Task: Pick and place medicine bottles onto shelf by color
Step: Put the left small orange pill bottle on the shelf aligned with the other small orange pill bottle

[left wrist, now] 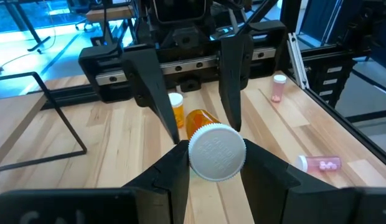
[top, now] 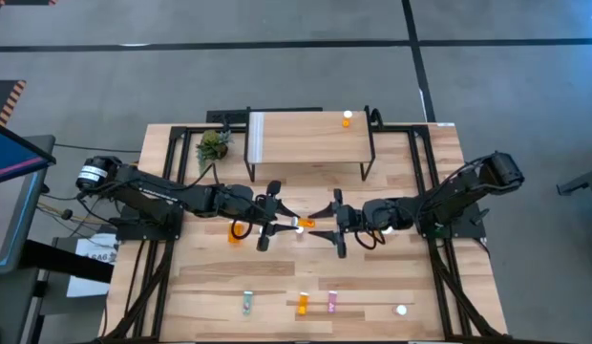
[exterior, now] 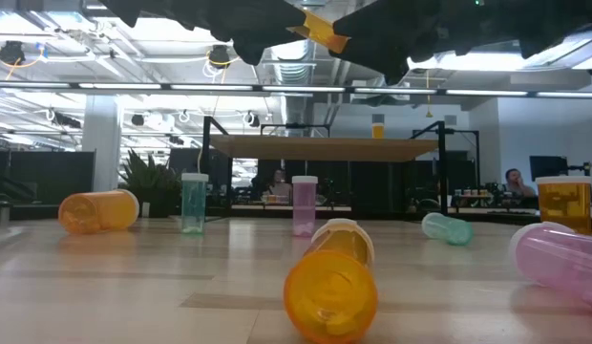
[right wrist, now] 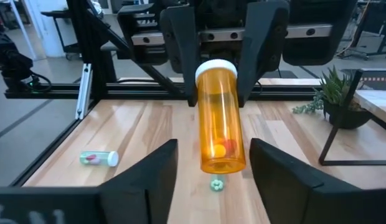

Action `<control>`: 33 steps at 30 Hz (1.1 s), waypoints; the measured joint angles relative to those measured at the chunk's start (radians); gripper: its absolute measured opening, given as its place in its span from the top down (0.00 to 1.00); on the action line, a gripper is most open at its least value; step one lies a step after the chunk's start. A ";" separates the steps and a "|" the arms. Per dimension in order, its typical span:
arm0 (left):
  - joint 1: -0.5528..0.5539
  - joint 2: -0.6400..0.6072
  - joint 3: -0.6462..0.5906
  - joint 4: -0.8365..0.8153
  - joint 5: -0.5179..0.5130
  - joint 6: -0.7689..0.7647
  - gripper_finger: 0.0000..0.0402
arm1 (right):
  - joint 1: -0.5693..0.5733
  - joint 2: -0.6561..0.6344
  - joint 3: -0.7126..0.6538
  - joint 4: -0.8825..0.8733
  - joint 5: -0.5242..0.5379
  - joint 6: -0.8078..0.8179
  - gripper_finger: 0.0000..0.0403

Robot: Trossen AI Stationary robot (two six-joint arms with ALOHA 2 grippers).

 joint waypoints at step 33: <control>-0.066 -0.157 -0.024 -0.001 -0.093 0.120 0.55 | 0.001 -0.037 0.002 0.062 0.003 -0.007 0.71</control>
